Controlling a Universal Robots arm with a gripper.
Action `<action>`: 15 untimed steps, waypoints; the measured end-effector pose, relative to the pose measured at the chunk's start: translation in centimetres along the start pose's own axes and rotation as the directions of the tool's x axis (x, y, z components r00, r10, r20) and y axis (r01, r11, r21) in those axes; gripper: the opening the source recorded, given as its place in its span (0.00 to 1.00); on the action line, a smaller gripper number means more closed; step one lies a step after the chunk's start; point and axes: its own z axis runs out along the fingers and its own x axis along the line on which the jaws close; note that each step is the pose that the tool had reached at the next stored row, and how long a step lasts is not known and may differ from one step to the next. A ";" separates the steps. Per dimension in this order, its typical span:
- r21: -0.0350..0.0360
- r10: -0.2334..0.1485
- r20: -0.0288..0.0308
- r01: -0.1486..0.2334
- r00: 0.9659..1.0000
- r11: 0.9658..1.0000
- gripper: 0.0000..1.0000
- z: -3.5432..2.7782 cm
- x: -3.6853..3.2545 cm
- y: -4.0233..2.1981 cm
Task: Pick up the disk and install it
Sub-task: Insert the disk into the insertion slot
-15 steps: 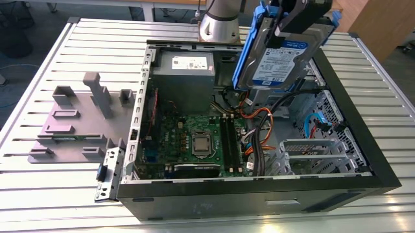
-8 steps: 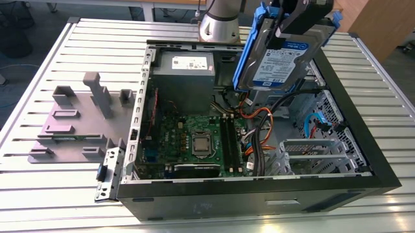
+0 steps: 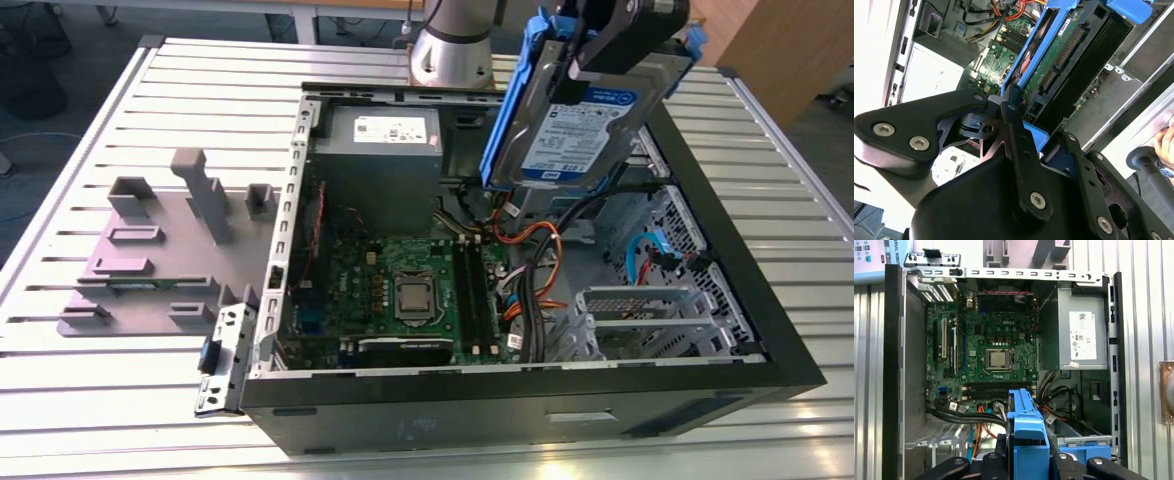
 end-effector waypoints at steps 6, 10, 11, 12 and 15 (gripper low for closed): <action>0.000 0.000 0.000 0.000 1.000 1.000 0.37 -0.02 0.22 -0.04; 0.000 0.000 0.000 0.000 1.000 1.000 0.37 -0.04 0.44 -0.05; 0.000 0.000 0.000 0.000 1.000 1.000 0.37 -0.05 0.49 -0.06; 0.000 0.000 0.000 0.000 1.000 1.000 0.37 -0.05 0.53 -0.06; 0.000 0.000 0.000 0.000 1.000 1.000 0.37 -0.06 0.68 -0.07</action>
